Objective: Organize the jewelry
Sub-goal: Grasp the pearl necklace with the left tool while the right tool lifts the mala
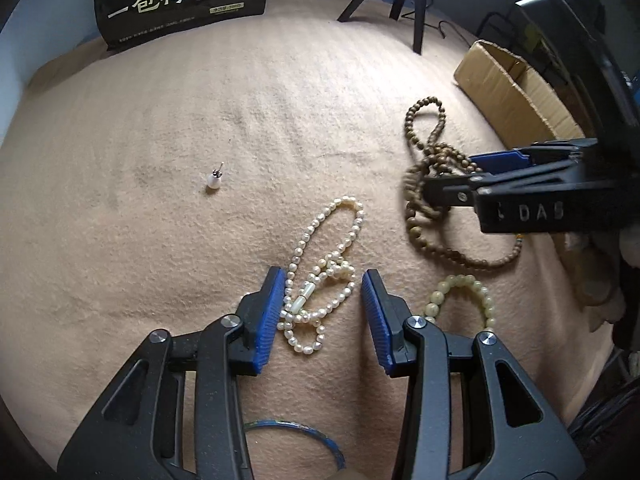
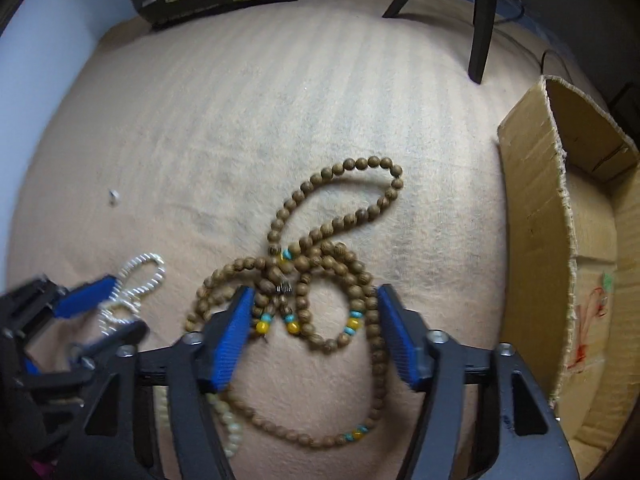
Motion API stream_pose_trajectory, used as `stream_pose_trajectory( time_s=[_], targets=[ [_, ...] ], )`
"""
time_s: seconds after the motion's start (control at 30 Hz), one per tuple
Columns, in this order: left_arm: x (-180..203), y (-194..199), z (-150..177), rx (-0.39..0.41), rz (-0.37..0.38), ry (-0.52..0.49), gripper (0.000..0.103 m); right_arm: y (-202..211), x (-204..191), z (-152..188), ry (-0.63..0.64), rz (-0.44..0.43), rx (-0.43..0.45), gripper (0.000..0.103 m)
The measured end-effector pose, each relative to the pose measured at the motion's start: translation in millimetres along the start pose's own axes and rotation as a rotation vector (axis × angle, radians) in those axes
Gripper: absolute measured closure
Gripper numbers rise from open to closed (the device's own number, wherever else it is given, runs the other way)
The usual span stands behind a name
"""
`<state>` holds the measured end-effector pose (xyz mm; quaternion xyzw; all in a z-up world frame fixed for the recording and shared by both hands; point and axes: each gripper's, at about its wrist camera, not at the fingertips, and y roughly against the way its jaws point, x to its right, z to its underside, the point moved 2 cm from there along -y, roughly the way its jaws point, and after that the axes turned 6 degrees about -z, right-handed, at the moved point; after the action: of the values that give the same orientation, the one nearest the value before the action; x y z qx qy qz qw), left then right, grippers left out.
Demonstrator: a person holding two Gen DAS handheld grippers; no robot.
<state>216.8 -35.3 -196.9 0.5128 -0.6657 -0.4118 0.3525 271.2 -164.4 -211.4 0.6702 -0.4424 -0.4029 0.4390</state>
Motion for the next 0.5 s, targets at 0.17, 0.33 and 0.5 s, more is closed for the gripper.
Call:
stream_pose_trajectory(
  time_s=[0.17,0.33,0.5],
  targets=[
    [-1,-2,-1,0.016,-0.051,-0.004,0.090,1,-8,-2,0.039,0.010,0.015,0.072],
    [-11,-2,-3,0.015,-0.015,0.064,0.099,5,-18,3,0.051,0.005,0.031,0.090],
    [-18,12,-8,0.043,0.032,0.120,0.102,20,-9,7,0.020,-0.034,0.054,0.092]
  ],
)
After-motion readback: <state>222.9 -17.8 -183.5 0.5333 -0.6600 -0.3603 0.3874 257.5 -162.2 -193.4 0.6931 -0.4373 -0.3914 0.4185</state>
